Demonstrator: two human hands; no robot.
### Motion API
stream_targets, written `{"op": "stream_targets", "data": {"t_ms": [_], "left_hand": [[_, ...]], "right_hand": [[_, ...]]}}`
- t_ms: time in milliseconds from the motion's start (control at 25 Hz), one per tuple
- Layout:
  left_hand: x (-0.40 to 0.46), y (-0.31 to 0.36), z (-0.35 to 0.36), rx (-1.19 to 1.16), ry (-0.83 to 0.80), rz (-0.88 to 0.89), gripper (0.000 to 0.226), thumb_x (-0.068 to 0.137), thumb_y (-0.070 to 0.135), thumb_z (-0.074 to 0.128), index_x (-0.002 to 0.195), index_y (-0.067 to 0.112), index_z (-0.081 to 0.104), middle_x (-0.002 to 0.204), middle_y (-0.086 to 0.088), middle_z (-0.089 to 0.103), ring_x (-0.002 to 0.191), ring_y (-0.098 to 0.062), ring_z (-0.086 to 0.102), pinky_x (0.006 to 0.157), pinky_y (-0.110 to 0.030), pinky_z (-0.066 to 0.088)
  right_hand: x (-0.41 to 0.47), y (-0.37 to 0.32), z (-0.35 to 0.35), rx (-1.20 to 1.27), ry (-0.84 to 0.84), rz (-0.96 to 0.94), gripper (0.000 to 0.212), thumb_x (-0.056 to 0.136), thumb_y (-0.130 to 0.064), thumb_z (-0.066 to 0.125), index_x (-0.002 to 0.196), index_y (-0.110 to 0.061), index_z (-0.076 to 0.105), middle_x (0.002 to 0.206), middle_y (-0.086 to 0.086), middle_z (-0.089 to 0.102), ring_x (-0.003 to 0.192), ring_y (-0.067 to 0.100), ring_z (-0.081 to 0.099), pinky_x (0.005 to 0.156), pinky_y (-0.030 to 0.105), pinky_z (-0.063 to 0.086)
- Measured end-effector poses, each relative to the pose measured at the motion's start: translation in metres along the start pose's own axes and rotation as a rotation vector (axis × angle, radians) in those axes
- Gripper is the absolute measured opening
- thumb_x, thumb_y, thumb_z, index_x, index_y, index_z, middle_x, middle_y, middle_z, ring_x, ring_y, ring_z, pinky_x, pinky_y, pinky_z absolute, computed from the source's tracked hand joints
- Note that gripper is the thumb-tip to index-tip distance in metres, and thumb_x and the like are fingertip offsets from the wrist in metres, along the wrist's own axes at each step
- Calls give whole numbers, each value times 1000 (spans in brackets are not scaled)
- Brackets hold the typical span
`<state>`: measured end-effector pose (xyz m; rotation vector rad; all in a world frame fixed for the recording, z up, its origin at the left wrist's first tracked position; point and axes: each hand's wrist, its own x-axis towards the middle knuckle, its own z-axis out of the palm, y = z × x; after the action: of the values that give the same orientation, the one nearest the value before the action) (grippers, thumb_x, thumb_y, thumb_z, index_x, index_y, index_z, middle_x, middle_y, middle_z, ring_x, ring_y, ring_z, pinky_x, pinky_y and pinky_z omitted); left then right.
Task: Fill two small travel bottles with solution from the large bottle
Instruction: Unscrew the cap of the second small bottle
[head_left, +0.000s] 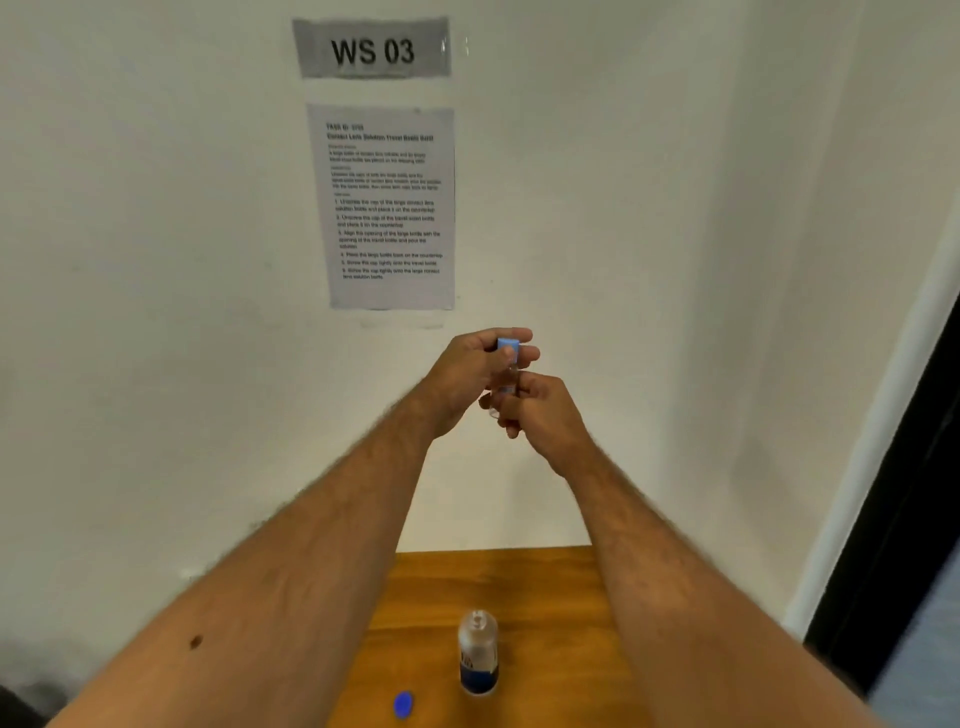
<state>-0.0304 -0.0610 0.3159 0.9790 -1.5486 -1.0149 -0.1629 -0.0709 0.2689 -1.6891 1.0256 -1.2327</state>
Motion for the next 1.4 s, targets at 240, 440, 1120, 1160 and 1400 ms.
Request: {"op": "stream_targets", "data": {"t_ms": [240,440,1120,1160,1400], "left_hand": [[17,41,-5,62,68,52,19,101,8,53,105,18,70,107,-7,74,103,-23,70,97,-43,56],[19,44,-4,64,159,38,38,76,14,86,104,15,59,95,-6,64,85,-23,67,87,-41,59],[18,52,-10,101,56,93,27,92,4,63,113,18,75,102,3,71,90,-10,69,80,-28,59],[18,53,-10,110,52,101,28,92,7,67,117,17,72,98,2,68,87,-8,68,81,-29,60],[19,58,-4,152,18,75,32,95,2,55,118,17,71,108,-1,70,95,-13,66,84,-28,58]], "right_hand": [[17,-37,-10,-48,62,-45,12,85,-6,65,88,-13,74,88,13,76,63,17,61,60,30,51],[16,-42,-14,-104,83,-25,11,82,-10,68,91,-10,74,85,10,75,61,18,62,58,29,49],[10,-38,-18,-106,117,-3,19,84,-11,71,103,-8,75,81,7,74,61,16,63,58,25,51],[10,-38,-19,-100,120,1,19,84,-11,71,102,-8,75,80,6,73,60,16,62,58,25,51],[10,-38,-20,-104,128,-19,17,85,-11,70,101,-8,76,81,6,74,61,15,63,58,25,51]]}}
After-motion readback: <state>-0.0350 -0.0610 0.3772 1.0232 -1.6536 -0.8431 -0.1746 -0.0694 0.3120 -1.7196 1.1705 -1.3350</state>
